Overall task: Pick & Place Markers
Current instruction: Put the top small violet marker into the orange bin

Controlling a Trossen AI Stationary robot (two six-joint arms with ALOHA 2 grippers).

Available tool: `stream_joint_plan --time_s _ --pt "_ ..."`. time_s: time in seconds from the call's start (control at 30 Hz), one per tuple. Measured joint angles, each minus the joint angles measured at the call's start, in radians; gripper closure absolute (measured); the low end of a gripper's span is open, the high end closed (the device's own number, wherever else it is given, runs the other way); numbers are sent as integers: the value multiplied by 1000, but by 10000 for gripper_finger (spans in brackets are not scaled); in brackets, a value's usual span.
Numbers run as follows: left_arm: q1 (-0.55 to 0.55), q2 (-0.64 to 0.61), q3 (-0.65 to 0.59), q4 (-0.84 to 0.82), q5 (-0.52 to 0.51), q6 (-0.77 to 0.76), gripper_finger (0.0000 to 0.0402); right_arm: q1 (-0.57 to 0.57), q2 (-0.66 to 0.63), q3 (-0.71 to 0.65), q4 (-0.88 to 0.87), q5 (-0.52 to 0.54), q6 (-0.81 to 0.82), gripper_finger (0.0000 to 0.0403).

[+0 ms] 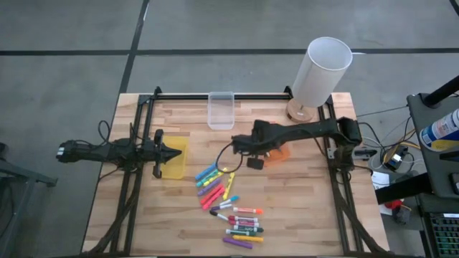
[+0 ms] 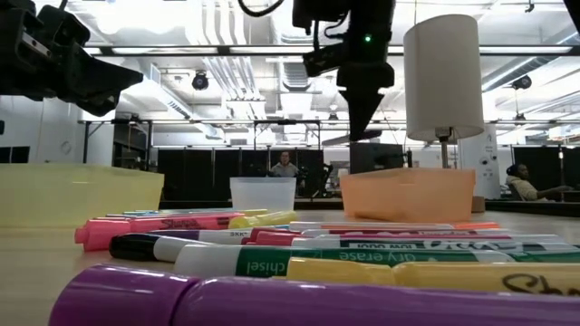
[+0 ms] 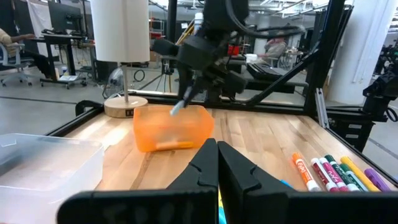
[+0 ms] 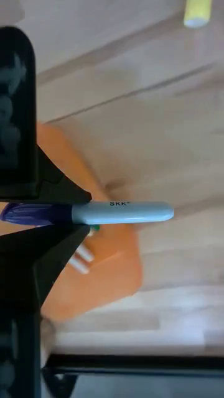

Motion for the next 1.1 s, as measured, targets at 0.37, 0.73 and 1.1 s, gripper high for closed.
stream_joint_plan --time_s 0.37,0.73,1.1 --pt "0 0 0 0 0 0 401 -99 -13 -84 -81 -1 57 364" --pt "0 0 0 0 0 0 401 -123 -13 -224 -65 -3 45 364" --pt "0 0 0 0 0 0 401 -125 -13 -288 14 -3 7 364"
